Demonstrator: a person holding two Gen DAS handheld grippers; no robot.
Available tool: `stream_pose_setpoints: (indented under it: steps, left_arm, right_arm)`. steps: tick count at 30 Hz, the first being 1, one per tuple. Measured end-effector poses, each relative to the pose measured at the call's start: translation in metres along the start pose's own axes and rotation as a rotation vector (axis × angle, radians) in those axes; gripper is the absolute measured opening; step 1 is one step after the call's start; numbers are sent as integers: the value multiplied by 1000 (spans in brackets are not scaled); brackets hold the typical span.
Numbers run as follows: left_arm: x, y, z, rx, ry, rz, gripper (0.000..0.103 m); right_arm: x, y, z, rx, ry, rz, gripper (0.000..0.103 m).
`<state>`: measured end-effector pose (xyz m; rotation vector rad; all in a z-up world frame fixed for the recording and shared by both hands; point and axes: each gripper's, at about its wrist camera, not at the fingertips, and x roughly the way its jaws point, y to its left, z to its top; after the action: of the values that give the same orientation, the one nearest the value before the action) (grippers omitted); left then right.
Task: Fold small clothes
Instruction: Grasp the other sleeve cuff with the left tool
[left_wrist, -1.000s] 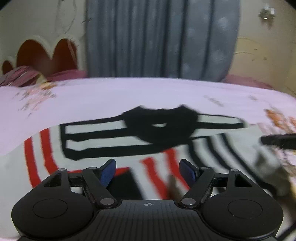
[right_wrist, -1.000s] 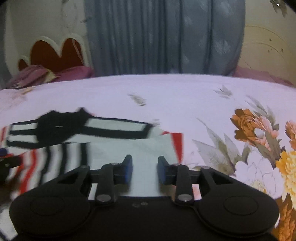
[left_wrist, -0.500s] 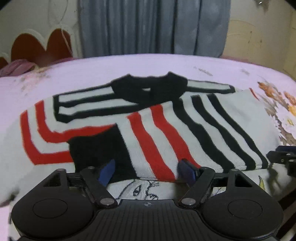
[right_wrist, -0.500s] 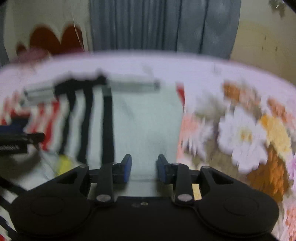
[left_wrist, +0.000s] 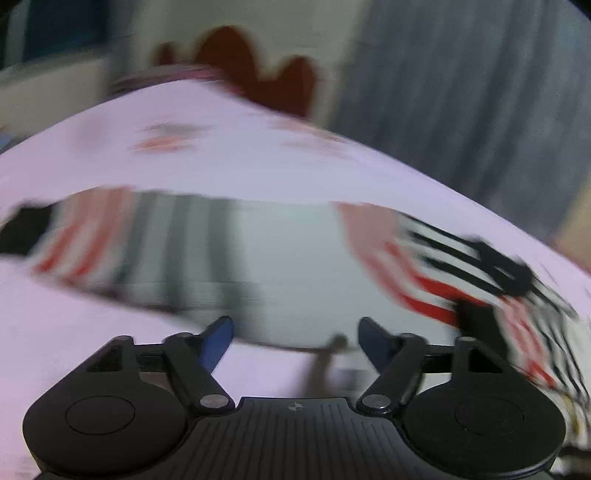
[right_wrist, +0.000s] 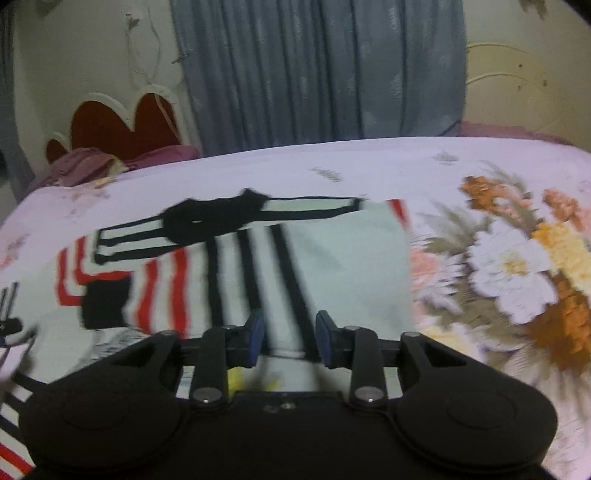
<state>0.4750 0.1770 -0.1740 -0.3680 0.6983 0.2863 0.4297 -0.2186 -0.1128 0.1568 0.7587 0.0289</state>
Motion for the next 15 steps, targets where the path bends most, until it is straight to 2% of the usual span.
stream_pose_setpoints:
  steps: [1,5,9,15]
  left_arm:
    - [1,25,2,-58,6,28,49]
    - [0,106,8,-255,-13,109,49]
    - [4,162,15,-441,-53,86,49]
    - [22,200,25,-542,-87,55,49]
  right_arm:
    - [2,8,-1,-1,6,12,28]
    - [11,43,2,-47,20,41,28]
    - [17,68,10,-63,14,51,28]
    - [26,82,16,-46,15,14,28]
